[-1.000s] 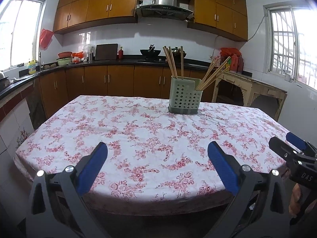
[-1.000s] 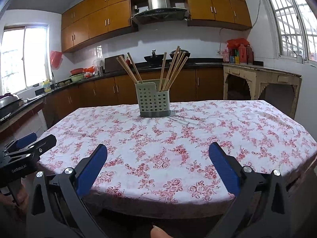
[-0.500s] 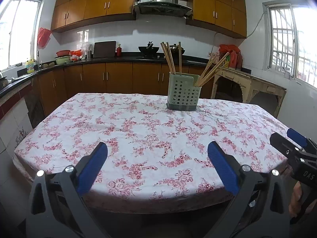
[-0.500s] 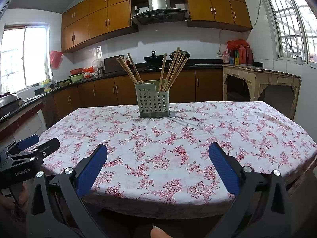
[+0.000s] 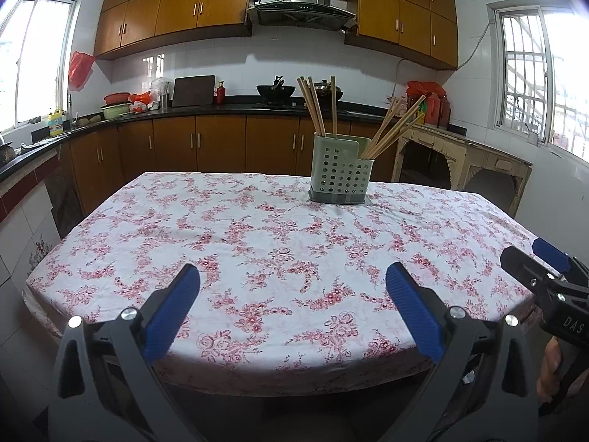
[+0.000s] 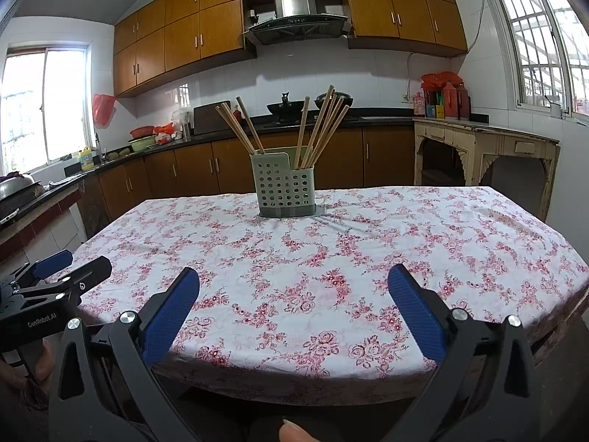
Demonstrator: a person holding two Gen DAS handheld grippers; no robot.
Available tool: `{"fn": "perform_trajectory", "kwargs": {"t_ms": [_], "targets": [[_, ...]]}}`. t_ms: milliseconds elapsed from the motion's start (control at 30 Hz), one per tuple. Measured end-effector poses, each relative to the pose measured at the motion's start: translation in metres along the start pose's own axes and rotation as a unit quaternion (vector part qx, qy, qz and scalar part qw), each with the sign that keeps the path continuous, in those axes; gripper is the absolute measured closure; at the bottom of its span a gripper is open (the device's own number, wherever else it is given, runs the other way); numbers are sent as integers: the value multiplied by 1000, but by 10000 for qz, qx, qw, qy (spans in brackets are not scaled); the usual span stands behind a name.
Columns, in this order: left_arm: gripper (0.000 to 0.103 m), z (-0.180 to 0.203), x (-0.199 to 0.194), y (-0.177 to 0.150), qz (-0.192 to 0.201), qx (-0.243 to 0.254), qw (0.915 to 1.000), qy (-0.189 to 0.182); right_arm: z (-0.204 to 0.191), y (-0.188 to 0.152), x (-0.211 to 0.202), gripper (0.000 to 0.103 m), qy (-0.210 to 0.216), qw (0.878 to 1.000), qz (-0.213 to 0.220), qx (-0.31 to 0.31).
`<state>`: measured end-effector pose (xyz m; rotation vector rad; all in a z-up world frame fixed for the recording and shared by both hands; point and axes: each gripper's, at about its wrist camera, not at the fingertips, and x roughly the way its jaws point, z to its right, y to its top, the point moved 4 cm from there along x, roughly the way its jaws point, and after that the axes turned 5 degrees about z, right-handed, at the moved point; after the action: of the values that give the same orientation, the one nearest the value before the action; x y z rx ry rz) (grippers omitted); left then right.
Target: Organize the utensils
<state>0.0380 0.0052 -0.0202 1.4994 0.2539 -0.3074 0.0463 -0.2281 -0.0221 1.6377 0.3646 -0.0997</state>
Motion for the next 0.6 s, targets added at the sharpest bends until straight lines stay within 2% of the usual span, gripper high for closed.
{"fn": "perform_trajectory", "kwargs": {"t_ms": [600], "targets": [[4,1,0,0,-11,-3,10000,29,2,-4,1,2,7,10000,-44,55]]}}
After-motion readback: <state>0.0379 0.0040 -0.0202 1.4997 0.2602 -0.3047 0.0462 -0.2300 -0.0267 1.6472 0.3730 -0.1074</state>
